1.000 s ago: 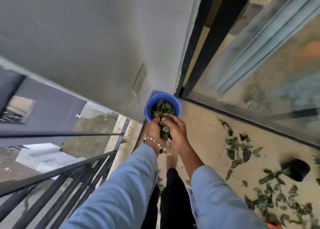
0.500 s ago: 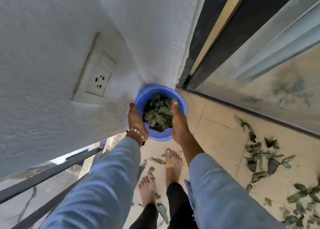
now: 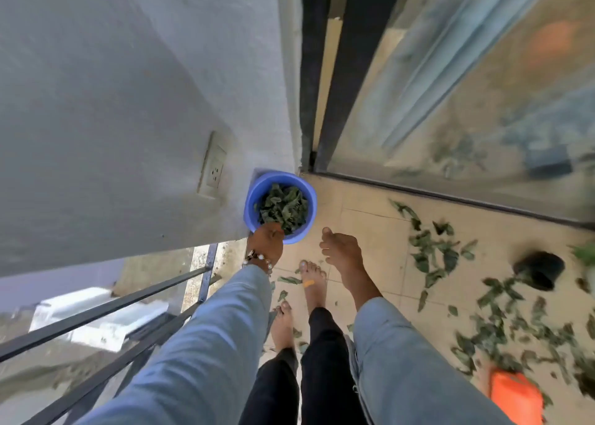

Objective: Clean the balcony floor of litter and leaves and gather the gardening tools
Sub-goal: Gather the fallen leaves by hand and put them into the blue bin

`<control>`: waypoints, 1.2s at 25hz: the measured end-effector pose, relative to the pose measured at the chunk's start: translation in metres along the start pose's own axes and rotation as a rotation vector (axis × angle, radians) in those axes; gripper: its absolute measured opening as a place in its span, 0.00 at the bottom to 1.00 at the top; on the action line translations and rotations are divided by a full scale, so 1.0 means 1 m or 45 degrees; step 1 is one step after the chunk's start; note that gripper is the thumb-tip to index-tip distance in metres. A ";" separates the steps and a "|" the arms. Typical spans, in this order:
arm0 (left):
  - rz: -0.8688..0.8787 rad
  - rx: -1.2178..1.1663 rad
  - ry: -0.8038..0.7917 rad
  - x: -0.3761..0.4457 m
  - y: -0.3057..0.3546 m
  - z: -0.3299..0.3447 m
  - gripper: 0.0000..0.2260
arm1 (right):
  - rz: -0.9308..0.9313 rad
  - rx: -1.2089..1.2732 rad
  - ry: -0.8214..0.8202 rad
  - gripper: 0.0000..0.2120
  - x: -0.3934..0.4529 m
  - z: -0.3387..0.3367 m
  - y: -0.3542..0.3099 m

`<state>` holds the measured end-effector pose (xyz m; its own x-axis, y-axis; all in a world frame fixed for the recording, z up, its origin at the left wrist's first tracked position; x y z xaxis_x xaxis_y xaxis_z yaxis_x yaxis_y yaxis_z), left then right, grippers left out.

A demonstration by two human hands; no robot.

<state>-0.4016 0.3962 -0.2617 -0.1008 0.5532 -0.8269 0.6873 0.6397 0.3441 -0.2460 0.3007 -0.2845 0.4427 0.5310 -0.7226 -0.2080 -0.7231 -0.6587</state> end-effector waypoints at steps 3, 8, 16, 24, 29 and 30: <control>0.316 0.448 -0.021 -0.073 0.024 -0.005 0.12 | -0.115 -0.263 0.052 0.22 -0.068 -0.044 -0.010; 0.677 0.841 -0.151 -0.170 0.031 0.015 0.11 | -0.198 -0.349 0.358 0.17 -0.186 -0.118 0.007; 1.192 1.460 -0.260 -0.316 0.005 0.124 0.13 | -0.068 -0.443 0.814 0.16 -0.336 -0.218 0.109; 1.666 1.968 -0.394 -0.468 -0.103 0.295 0.14 | 0.151 -0.360 1.059 0.16 -0.474 -0.292 0.268; 1.789 2.043 -0.541 -0.563 -0.192 0.394 0.13 | 0.301 -0.256 1.192 0.15 -0.566 -0.359 0.376; 1.837 2.054 -0.563 -0.581 -0.209 0.414 0.13 | 0.312 -0.218 1.228 0.15 -0.581 -0.376 0.397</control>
<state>-0.1884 -0.2803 -0.0371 0.8379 -0.1643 -0.5205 -0.0173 -0.9611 0.2756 -0.2582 -0.4607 -0.0473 0.9366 -0.1701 -0.3063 -0.2936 -0.8582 -0.4210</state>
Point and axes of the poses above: each hand's wrist, its own x-axis towards the middle knuckle, its own z-axis out of the palm, y = z × x, the point moved 5 cm from there along x, towards the middle knuckle, and after that the axes turned 9 degrees about -z, right-handed, at the moved point
